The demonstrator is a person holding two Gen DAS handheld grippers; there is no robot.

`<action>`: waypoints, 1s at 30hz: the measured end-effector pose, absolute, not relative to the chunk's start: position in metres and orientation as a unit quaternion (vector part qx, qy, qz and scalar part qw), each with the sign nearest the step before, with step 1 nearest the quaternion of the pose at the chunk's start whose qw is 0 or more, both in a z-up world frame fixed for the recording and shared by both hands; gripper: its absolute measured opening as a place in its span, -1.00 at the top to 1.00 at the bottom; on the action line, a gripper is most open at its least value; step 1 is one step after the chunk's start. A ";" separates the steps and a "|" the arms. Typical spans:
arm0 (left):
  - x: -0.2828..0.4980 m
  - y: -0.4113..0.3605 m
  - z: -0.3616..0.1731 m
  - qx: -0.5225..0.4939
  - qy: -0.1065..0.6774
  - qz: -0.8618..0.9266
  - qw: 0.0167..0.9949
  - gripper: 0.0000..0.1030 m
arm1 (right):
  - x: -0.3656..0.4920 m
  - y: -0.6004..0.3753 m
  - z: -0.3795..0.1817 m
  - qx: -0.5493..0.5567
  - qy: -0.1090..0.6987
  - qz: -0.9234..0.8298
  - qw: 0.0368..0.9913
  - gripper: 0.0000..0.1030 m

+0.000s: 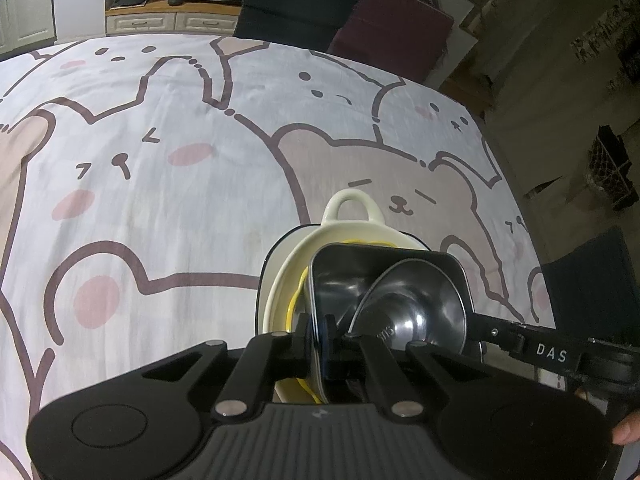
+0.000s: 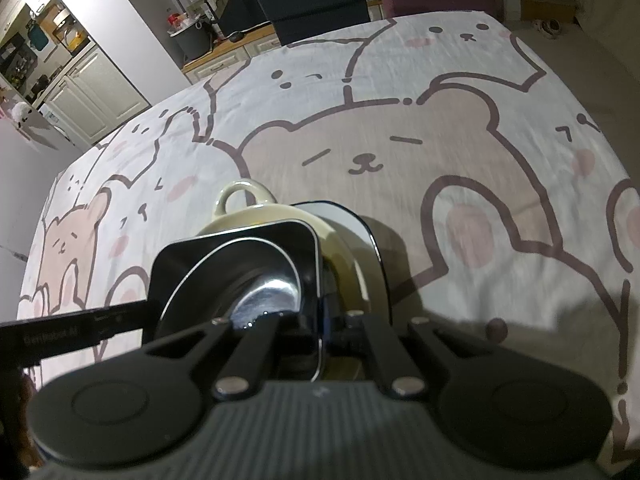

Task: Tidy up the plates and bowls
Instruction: 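Lower the steel tray onto the cream bowl stack with both grippers, then open both grippers and pull them back from the stack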

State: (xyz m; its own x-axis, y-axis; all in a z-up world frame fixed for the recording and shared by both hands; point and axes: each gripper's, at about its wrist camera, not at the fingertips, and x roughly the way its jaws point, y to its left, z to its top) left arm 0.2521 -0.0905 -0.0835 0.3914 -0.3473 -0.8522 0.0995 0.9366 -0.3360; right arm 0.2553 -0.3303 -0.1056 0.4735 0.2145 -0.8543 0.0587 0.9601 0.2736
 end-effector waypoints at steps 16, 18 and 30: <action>0.244 -0.088 -0.073 -0.110 0.525 -0.143 0.832 0.62 | 0.244 -0.332 -0.093 0.130 0.499 0.048 0.855 0.83; 0.242 -0.088 -0.069 -0.109 0.522 -0.144 0.834 0.57 | 0.243 -0.331 -0.091 0.127 0.497 0.048 0.857 0.83; 0.213 -0.084 -0.038 -0.097 0.482 -0.137 0.860 -0.24 | 0.217 -0.327 -0.062 0.105 0.464 0.044 0.878 0.38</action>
State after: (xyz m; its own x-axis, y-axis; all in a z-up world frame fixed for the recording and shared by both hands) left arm 0.2135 -0.0835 -0.0381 0.4969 -0.3295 -0.8028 0.1420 0.9435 -0.2994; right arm 0.2170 -0.3271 -0.0622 0.5647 0.1758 -0.8064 0.0196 0.9739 0.2260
